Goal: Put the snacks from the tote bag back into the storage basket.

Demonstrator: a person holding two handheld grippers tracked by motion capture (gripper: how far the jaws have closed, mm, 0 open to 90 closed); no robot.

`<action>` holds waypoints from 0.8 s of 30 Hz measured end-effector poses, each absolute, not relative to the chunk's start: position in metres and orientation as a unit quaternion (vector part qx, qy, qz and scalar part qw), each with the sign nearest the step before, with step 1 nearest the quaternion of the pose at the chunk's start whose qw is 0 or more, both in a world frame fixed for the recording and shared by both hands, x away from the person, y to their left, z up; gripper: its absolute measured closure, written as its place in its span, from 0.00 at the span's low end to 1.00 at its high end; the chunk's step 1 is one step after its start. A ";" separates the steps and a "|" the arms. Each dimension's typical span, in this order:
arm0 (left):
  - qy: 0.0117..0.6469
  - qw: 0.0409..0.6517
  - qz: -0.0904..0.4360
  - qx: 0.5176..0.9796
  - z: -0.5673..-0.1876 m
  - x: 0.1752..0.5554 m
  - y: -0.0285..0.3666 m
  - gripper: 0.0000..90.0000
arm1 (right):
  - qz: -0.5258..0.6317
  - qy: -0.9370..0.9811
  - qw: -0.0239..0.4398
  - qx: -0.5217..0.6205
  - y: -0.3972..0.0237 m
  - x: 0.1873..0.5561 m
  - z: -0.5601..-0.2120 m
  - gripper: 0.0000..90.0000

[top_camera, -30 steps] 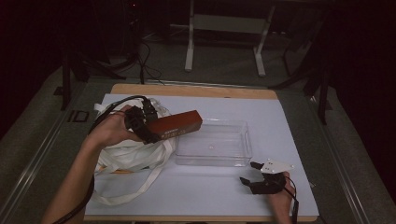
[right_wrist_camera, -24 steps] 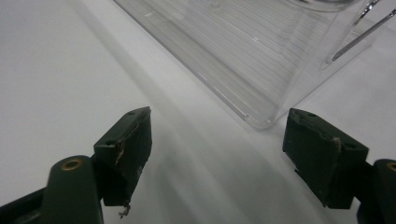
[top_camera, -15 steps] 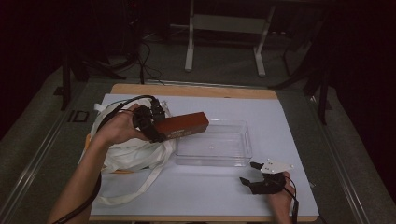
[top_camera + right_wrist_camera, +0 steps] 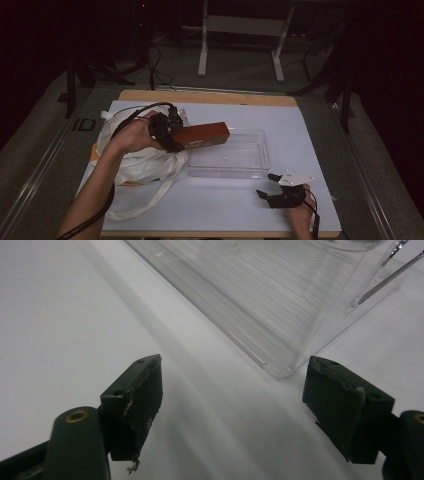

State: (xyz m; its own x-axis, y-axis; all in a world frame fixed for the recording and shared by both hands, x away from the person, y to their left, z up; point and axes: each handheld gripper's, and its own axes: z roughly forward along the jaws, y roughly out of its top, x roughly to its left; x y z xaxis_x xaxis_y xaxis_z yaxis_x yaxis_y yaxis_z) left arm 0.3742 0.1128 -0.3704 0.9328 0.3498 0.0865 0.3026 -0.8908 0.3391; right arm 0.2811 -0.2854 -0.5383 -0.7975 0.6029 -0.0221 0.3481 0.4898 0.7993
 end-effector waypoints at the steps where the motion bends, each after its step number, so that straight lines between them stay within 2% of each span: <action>1: 0.167 0.162 0.072 0.970 -0.371 0.374 0.111 0.49 | 0.420 0.850 0.151 0.280 -0.285 0.281 -0.538 0.27; 24: 0.127 0.149 0.068 0.978 -0.376 0.379 0.093 0.49 | 0.419 0.851 0.150 0.280 -0.285 0.281 -0.538 0.27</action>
